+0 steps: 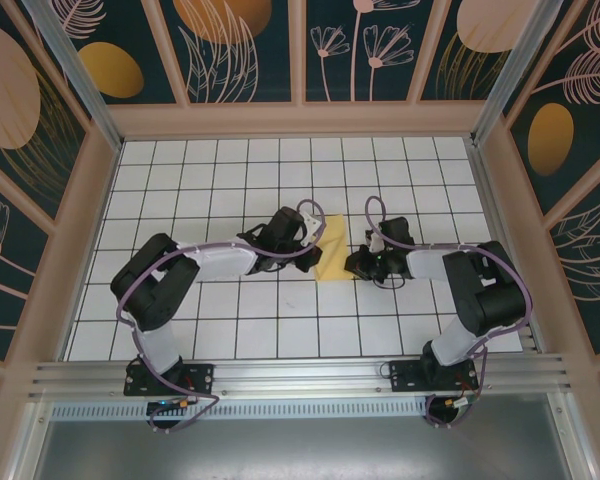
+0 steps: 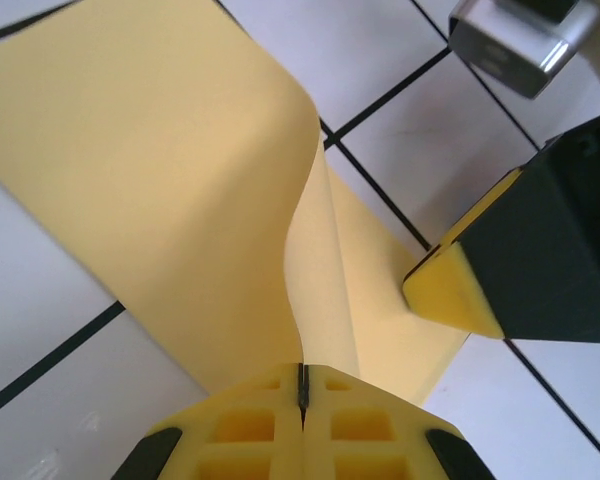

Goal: Fold a paper plane with a square sheet of paper (fold left side to right side)
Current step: Fold the triangle a second time at the center of the table.

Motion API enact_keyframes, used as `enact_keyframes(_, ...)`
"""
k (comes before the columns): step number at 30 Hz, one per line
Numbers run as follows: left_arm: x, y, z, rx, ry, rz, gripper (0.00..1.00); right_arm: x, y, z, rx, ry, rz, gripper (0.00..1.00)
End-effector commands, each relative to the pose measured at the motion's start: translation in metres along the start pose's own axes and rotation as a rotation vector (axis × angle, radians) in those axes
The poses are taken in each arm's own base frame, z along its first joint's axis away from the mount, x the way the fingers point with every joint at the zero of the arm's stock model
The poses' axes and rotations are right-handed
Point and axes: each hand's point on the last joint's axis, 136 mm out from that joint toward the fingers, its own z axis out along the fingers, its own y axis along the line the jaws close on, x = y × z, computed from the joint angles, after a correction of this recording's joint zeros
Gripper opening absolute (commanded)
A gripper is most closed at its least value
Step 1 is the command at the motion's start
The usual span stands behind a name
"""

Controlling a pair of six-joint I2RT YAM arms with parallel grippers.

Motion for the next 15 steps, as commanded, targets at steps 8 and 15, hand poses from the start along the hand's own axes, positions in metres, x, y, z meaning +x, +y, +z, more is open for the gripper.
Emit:
enact_keyframes(8,-0.003,0.009,0.011,-0.036,0.016,0.036,0.00,0.017,-0.030,0.008,0.122,0.051,0.011,0.11)
enact_keyframes(15,-0.007,0.013,0.015,-0.058,0.010,0.043,0.00,0.019,-0.032,0.008,0.131,0.052,0.012,0.11)
